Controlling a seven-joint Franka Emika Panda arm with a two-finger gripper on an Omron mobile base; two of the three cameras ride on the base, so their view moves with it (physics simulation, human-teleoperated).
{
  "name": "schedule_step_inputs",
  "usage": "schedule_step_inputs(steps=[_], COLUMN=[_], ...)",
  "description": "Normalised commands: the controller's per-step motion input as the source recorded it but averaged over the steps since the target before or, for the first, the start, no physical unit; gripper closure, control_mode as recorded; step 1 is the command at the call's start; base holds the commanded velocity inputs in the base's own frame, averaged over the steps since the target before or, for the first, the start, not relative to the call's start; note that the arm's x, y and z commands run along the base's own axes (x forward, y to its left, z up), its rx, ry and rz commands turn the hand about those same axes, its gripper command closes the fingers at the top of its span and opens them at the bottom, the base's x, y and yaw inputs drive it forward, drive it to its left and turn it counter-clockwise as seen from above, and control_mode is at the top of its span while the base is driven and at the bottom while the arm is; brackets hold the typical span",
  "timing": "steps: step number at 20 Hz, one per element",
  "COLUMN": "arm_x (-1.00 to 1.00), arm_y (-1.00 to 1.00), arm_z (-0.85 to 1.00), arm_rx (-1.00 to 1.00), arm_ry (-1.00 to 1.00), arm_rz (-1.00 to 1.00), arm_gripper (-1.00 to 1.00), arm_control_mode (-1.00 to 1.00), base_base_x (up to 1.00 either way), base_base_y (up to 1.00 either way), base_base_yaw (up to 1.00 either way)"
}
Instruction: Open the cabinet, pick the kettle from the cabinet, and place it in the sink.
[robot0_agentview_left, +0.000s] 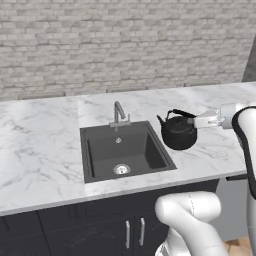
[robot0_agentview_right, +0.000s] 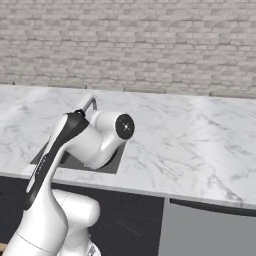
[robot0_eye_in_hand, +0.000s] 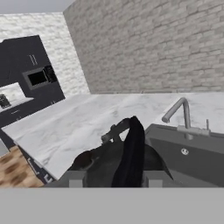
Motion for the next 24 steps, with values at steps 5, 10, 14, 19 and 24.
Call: schedule_step_inputs(steps=[5, 10, 14, 19, 24], arm_x=[0.0, 0.0, 0.0, 0.0, 0.0], arm_y=[0.0, 0.0, 0.0, 0.0, 0.0], arm_z=[0.0, 0.0, 0.0, 0.0, 0.0], arm_rx=[0.0, 0.0, 0.0, 0.0, 0.0], arm_ry=[0.0, 0.0, 0.0, 0.0, 0.0], arm_rz=[0.0, 0.0, 0.0, 0.0, 0.0], arm_gripper=[1.0, 1.0, 1.0, 1.0, 1.0], arm_control_mode=[1.0, 1.0, 1.0, 1.0, 1.0], base_base_x=[-0.05, -0.24, -0.16, -0.03, 0.0], base_base_y=[0.01, 0.0, 0.0, 0.0, 0.0], base_base_yaw=[0.04, 0.0, 0.0, 0.0, 0.0])
